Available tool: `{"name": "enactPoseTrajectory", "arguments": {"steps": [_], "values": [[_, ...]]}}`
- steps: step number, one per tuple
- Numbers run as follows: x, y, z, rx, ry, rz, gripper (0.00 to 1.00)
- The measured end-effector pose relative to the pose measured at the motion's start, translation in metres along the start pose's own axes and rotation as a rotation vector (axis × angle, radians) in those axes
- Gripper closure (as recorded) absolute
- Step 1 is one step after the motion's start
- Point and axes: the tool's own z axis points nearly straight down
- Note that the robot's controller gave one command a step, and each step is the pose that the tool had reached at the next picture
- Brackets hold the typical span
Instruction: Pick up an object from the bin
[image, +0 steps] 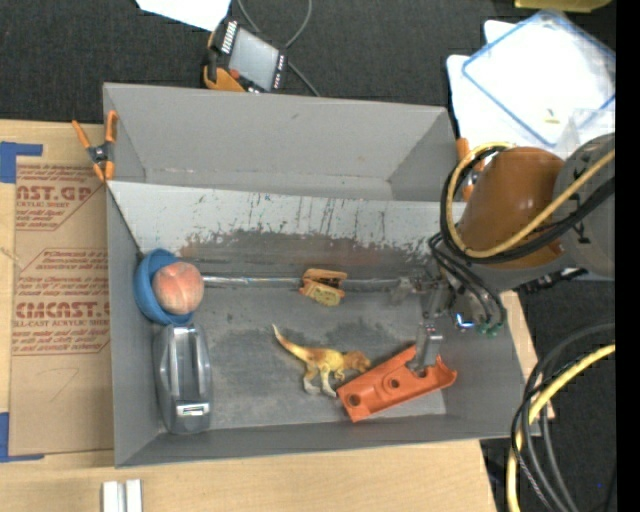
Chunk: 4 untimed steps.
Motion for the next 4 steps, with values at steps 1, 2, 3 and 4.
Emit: {"name": "enactPoseTrajectory", "arguments": {"steps": [1,2,3,4], "values": [[0.000,0.000,0.000,0.000,0.000,0.000,0.00],[0.002,0.001,0.071,-0.001,0.000,-0.225,0.00],[-0.002,-0.014,0.071,0.000,-0.004,-0.221,1.00],[-0.002,-0.014,0.071,0.001,-0.004,-0.221,1.00]]}}
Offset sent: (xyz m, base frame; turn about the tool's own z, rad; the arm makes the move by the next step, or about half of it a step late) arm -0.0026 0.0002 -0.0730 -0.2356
